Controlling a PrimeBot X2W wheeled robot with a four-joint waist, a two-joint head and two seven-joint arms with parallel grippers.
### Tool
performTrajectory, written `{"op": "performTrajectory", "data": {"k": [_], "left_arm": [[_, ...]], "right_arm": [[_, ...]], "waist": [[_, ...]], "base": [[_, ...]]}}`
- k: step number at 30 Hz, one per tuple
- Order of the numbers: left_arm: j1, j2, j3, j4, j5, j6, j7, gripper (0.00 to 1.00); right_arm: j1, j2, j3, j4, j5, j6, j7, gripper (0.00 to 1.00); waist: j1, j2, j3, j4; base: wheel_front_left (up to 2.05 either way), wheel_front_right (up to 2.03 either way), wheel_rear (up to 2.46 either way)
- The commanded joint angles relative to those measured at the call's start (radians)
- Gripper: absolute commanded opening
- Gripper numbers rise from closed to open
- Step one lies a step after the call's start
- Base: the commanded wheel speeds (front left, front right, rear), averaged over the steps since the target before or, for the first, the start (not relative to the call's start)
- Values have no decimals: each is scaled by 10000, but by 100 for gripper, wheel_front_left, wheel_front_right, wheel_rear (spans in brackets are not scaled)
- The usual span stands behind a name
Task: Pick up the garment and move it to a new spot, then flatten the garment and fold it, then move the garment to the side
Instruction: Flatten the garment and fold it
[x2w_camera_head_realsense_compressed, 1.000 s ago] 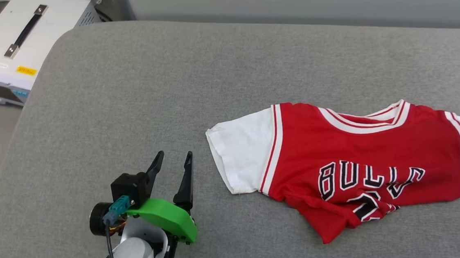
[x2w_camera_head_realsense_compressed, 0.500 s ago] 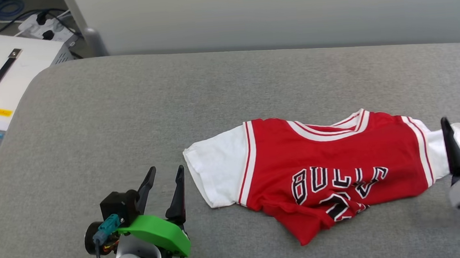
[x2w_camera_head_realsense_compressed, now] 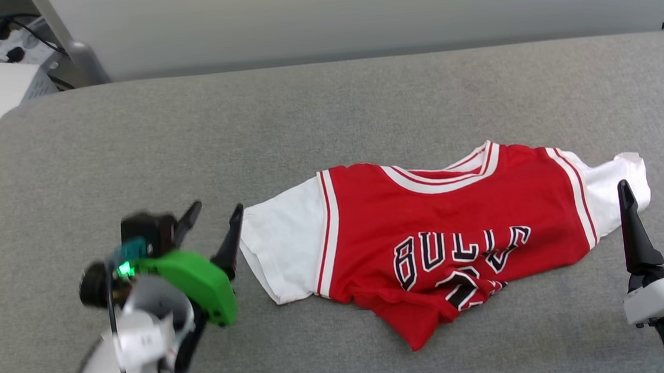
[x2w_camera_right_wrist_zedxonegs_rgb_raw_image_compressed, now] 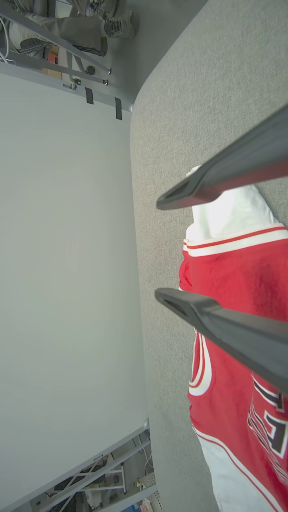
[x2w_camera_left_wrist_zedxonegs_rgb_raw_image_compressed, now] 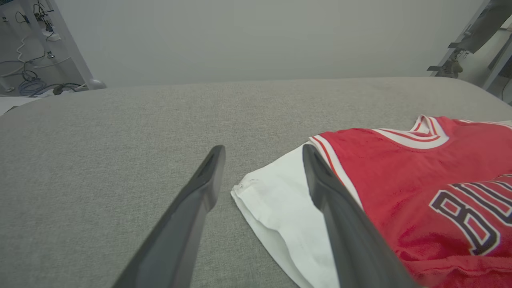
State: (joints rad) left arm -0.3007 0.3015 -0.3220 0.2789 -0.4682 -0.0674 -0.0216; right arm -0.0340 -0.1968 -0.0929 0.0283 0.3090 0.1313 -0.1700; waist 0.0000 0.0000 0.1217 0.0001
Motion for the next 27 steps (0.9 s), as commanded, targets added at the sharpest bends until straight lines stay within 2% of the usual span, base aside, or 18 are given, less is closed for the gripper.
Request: {"op": "performTrajectory", "data": {"k": [1, 5, 9, 13, 16, 27], "left_arm": [[-592, 290, -132, 18, -17, -150, 773, 100], [-1794, 736, -474, 371, -457, -376, 3251, 100], [-2591, 948, -728, 919, -1168, -496, 5440, 100], [-2977, 1109, -886, 1390, -1631, -539, 6771, 100], [-3129, 1250, -1031, 1674, -1519, -544, 7007, 100], [-3404, 1267, -1391, 3149, -870, -361, 6236, 100]], "right_arm": [[124, 83, -53, -197, -132, -6, 66, 100], [81, 258, -46, -500, -263, -6, 181, 100], [-25, 388, 87, -603, -361, -6, 231, 100], [-124, 479, 232, -648, -410, -6, 213, 100], [-181, 497, 293, -647, -414, -6, 177, 100], [-282, 504, 446, -642, -409, -6, 144, 100]], "waist": [[0, 0, 359, -247], [0, 0, 640, -453], [0, 0, 841, -673], [0, 0, 1029, -870], [0, 0, 1152, -982], [0, 0, 1494, -1182]], "base": [[0, 0, 0], [0, 0, 0], [0, 0, 0], [0, 0, 0], [0, 0, 0], [0, 0, 0]]}}
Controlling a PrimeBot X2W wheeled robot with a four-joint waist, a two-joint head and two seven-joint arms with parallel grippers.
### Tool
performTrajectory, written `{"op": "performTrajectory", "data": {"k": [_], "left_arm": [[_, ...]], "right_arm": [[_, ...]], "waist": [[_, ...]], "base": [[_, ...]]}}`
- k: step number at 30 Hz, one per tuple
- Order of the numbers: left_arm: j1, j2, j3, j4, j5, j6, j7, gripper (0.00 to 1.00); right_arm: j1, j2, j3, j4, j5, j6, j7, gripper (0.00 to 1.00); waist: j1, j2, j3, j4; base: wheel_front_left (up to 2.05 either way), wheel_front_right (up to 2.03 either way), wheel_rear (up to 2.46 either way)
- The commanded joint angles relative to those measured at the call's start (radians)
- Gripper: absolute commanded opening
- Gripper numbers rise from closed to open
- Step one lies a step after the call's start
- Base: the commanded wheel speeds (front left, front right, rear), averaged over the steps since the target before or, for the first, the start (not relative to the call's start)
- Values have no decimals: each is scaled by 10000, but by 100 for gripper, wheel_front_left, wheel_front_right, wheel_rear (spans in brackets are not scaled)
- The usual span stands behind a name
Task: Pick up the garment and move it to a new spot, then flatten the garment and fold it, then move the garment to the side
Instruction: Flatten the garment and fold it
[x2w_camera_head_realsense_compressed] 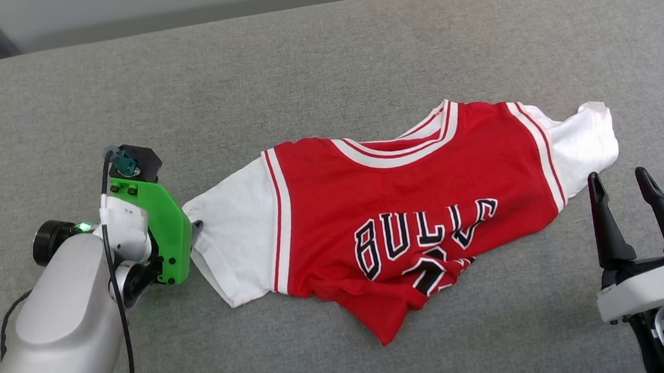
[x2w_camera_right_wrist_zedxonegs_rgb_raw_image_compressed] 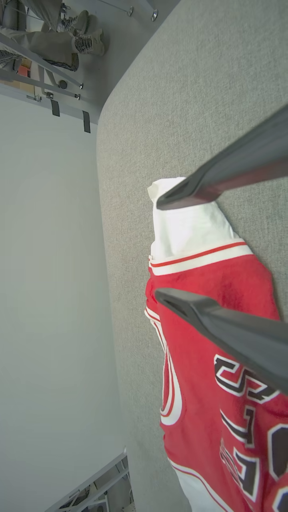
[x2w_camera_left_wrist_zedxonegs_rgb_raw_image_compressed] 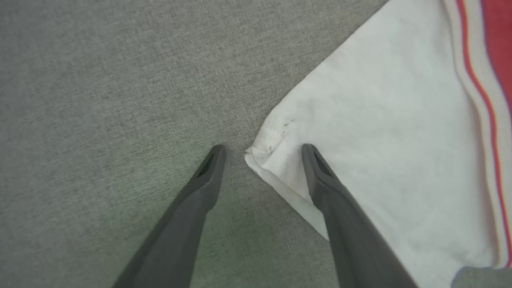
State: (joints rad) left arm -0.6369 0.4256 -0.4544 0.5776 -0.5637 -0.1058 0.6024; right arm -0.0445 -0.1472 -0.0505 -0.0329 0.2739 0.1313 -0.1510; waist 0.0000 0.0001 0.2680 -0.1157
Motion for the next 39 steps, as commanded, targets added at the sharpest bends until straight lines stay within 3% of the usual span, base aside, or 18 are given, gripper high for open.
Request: {"op": "performTrajectory", "data": {"k": [1, 5, 6, 7, 8, 16, 25, 32, 39], "left_arm": [[-27, -2, -117, 306, 96, 12, -38, 100], [158, -183, -309, 789, -13, -45, 18, 97], [218, -229, -360, 876, -64, -68, 43, 46], [286, -290, -387, 954, -156, -94, 18, 3], [335, -347, -377, 1004, -251, -111, -37, 0], [589, -294, 349, 841, -728, 75, -1597, 0], [2082, 390, 1377, -1523, -1361, 769, -2375, 0], [4369, 545, 1524, -5547, -1908, 1660, -1696, 0], [5378, 548, 1325, -8306, -1774, 2499, -1220, 0]], "right_arm": [[-181, 4, 41, -29, -62, -6, -40, 100], [-171, -60, 78, -6, -75, -6, -20, 100], [-162, -83, 79, 4, -85, -6, -11, 100], [-154, -106, 79, 17, -96, -6, 1, 100], [-146, -120, 70, 28, -104, -6, 12, 100], [23, -228, -35, 45, -146, -6, 401, 100], [493, -529, -140, 67, -63, -6, 1862, 100], [147, -1401, -86, -420, 271, -6, 4997, 100], [-1795, -2349, -457, -680, 761, -6, 9341, 100]], "waist": [[0, -1, 42, -32], [0, -1, 26, -12], [0, -1, 9, 5], [0, -1, -15, 24], [0, -1, -49, 51], [0, -1, -490, 362], [0, -1, -986, 1041], [0, -1, -769, 1631], [0, -1, -5, 2054]], "base": [[0, 0, 0], [0, 0, 0], [0, 0, 0], [0, 0, 0], [0, 0, 0], [0, 0, 0], [0, 0, 0], [0, 0, 0], [0, 0, 0]]}}
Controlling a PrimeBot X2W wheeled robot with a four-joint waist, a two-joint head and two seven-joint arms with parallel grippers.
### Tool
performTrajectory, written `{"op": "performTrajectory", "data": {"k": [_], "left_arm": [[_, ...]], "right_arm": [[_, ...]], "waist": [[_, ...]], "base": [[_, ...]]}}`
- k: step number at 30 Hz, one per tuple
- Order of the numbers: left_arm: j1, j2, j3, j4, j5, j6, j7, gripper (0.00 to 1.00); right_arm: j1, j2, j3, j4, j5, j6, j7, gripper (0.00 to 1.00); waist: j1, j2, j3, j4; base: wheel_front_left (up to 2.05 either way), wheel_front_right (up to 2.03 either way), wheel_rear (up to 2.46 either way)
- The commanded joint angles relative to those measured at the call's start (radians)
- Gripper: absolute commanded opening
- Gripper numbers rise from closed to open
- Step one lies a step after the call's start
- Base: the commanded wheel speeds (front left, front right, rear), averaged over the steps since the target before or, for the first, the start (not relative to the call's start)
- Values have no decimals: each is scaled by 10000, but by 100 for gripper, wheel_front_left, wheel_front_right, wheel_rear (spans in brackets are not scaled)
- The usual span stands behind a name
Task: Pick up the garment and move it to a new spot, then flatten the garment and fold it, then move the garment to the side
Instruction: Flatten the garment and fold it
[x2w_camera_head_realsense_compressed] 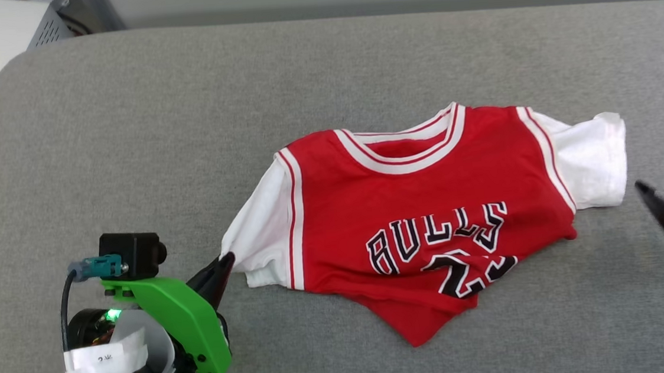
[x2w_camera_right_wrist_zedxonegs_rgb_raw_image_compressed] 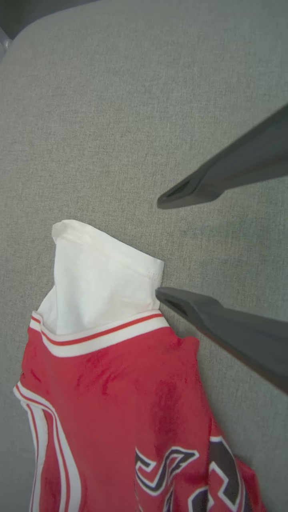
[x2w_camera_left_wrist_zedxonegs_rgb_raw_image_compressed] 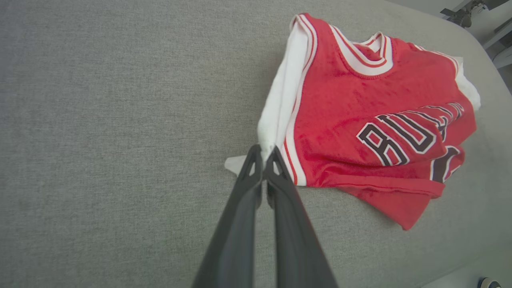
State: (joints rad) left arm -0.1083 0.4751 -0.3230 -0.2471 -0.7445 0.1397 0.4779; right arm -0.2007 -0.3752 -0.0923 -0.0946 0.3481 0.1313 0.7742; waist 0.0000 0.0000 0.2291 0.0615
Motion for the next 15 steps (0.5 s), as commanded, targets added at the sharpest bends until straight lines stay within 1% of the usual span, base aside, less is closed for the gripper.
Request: {"op": "performTrajectory", "data": {"k": [1, 4, 7, 10, 15], "left_arm": [[112, 48, -24, -273, 82, 105, 55, 0], [23, 12, -164, -811, 213, 195, 149, 0], [-177, -31, -265, -1062, 336, 204, 165, 0], [-379, -74, -369, -1150, 449, 173, 155, 0], [-597, -204, -508, -1128, 494, 77, 63, 0]], "right_arm": [[-552, -170, -51, -5, -3, -6, 552, 100], [-1652, -325, -116, 396, 51, -6, 1883, 100], [-2634, -368, -269, 1024, -36, -6, 2581, 100], [-3478, -524, -363, 1806, -376, -6, 2778, 100], [-4288, -661, -452, 3043, -857, -6, 2616, 100]], "waist": [[0, 0, 494, 336], [0, 0, 922, 584], [0, 0, 1262, 812], [0, 0, 1574, 1063], [0, 0, 1919, 1375]], "base": [[0, 0, 0], [0, 0, 0], [0, 0, 0], [0, 0, 0], [0, 0, 0]]}}
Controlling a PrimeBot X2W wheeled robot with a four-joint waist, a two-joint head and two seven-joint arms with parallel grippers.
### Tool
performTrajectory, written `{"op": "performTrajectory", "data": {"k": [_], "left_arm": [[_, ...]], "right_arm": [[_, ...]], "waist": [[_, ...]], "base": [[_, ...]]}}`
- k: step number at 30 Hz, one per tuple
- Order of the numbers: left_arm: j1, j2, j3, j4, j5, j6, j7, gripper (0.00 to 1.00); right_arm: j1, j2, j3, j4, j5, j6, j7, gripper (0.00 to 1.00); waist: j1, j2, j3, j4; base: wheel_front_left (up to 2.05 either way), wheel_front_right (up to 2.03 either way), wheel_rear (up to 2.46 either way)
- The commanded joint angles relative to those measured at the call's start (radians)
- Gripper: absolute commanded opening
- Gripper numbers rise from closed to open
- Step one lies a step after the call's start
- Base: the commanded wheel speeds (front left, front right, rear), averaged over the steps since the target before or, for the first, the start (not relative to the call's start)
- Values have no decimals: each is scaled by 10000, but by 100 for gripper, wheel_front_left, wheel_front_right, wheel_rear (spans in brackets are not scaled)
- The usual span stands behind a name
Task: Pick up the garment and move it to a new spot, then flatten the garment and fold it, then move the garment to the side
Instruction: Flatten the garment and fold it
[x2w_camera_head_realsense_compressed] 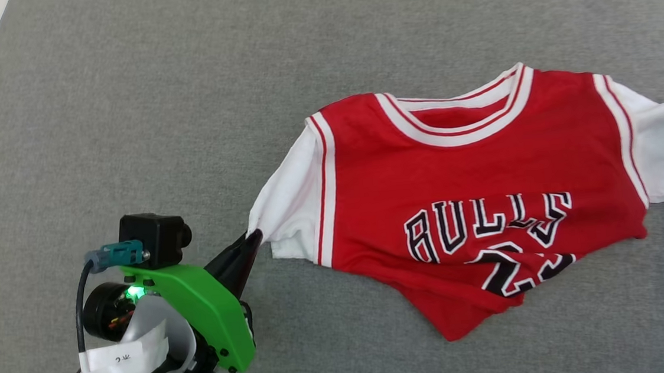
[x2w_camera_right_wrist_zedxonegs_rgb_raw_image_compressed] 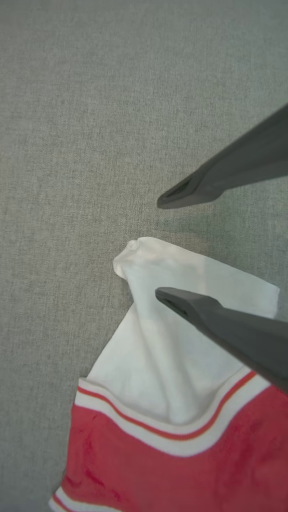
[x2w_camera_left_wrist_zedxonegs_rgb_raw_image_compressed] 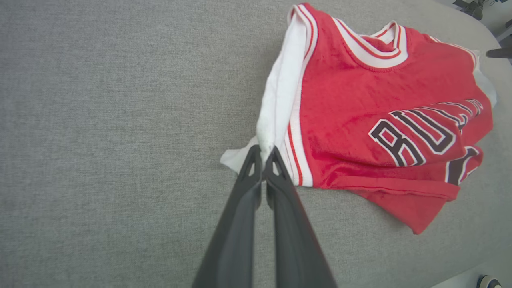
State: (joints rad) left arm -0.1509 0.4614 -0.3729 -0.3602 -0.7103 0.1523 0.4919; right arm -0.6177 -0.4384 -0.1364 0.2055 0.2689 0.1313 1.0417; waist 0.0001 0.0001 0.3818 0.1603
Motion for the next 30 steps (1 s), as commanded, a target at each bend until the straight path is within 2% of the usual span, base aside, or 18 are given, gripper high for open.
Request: {"op": "performTrajectory", "data": {"k": [1, 11, 12, 13, 14, 15, 19, 30], "left_arm": [[-214, -92, -40, 23, 169, -73, -105, 0], [-502, -280, -149, 393, 194, -269, -427, 0], [-511, -275, -139, 448, 187, -286, -454, 0], [-515, -270, -128, 491, 182, -294, -475, 0], [-515, -265, -115, 547, 174, -302, -499, 0], [-511, -257, -106, 597, 171, -305, -515, 0], [-491, -217, -56, 803, 149, -313, -574, 0], [-374, -121, 351, 1502, 149, -283, -1198, 0]], "right_arm": [[-234, -55, -10, 280, -143, -6, -131, 100], [-108, -196, 705, 1803, -48, -6, -254, 100], [-9, -222, 853, 1893, 60, -6, -188, 96], [73, -241, 956, 1959, 160, -6, -121, 69], [162, -262, 1062, 2008, 283, -6, -67, 24], [228, -276, 1124, 2025, 363, -6, -54, 0], [392, -369, 1220, 2051, 666, -6, -299, 0], [518, -660, 1251, 1797, 1390, -6, -2704, 0]], "waist": [[-1, -1, 457, 446], [-1, -1, 652, 701], [-1, -1, 639, 699], [-1, -1, 622, 691], [-1, -1, 590, 675], [-1, -1, 546, 659], [-1, -1, 298, 552], [-1, -1, -1242, -12]], "base": [[0, 0, 0], [0, 0, 0], [0, 0, 0], [0, 0, 0], [0, 0, 0], [0, 0, 0], [0, 0, 0], [0, 0, 0]]}}
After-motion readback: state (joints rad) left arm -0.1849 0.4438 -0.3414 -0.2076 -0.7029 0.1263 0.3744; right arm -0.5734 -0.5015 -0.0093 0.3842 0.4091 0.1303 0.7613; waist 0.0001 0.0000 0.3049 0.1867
